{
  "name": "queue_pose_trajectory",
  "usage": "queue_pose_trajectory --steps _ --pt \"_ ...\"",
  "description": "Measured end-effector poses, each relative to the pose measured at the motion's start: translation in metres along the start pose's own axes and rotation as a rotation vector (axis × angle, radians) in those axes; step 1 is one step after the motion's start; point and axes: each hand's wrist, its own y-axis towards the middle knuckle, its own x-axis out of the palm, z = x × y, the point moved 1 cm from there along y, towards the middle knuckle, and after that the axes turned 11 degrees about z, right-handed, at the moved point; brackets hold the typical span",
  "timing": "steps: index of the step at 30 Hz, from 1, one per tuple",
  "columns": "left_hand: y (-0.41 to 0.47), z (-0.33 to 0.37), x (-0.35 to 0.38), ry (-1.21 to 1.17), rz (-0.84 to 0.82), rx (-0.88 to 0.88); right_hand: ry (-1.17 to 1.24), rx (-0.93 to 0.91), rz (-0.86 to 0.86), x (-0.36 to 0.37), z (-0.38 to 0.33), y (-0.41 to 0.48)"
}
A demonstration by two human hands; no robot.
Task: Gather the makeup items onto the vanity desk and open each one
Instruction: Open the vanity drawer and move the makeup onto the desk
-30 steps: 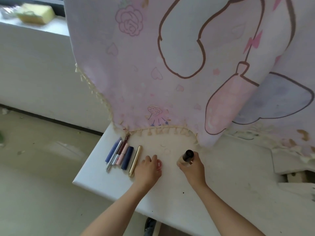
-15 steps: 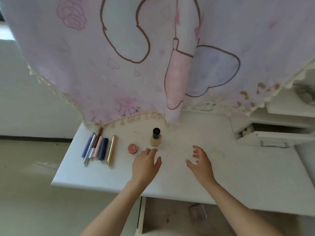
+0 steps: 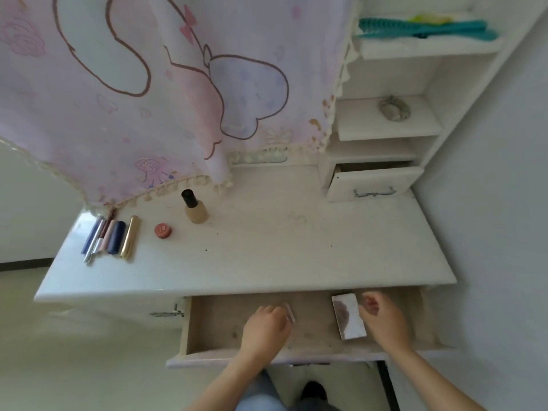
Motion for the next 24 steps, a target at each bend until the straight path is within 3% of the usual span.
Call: queue_pose_trajectory --steps 11,24 --pt "-0.02 0.016 0.045 0.084 -0.072 -0.124 -0.028 0.078 -0.128 -0.019 0.057 -0.012" --pt "0.03 -0.004 0.091 0.177 -0.114 -0.201 -0.167 0.087 -0.173 0.04 0.068 0.026"
